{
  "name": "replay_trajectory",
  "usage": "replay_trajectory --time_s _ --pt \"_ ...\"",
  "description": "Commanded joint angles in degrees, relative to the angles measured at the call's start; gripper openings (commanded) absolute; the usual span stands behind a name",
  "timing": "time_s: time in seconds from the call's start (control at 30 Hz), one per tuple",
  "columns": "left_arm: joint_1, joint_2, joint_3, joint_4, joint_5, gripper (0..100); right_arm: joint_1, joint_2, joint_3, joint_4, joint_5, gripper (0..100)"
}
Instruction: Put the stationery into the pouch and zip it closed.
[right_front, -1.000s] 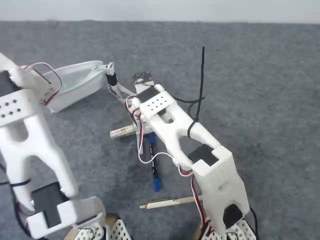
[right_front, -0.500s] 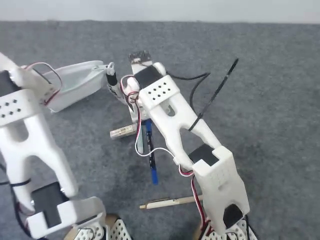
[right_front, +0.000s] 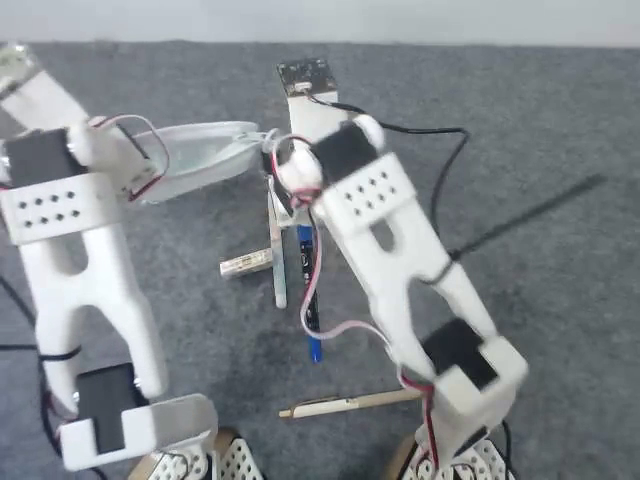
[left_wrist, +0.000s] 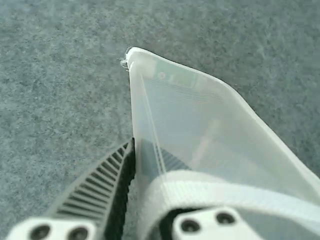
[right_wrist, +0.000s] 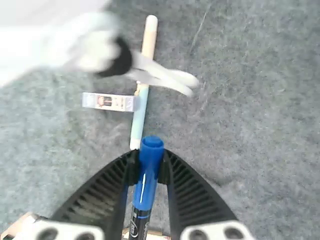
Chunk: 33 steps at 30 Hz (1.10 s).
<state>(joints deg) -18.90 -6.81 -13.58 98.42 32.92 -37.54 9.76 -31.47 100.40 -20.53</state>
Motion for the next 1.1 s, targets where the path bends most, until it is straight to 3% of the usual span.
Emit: replay_trajectory --time_s 0.0,0.3,0.6,1.07 --pt "2.2 -0.9 -3.4 0.8 0.8 1 0.9 -10.9 2.4 1.0 -0.4 0.6" --pt "6.5 -0.5 -3.2 0.8 0.8 1 0.6 -24.1 7.7 -6.3 -0.4 0.6" --pt "6.5 -0.4 -3.2 0.7 0.8 1 -5.2 -31.3 12.1 -20.4 -0.4 0.6" --pt "6.5 -0.4 -3.2 0.5 0.8 1 -5.0 -36.7 12.4 -40.2 -0.3 0.6"
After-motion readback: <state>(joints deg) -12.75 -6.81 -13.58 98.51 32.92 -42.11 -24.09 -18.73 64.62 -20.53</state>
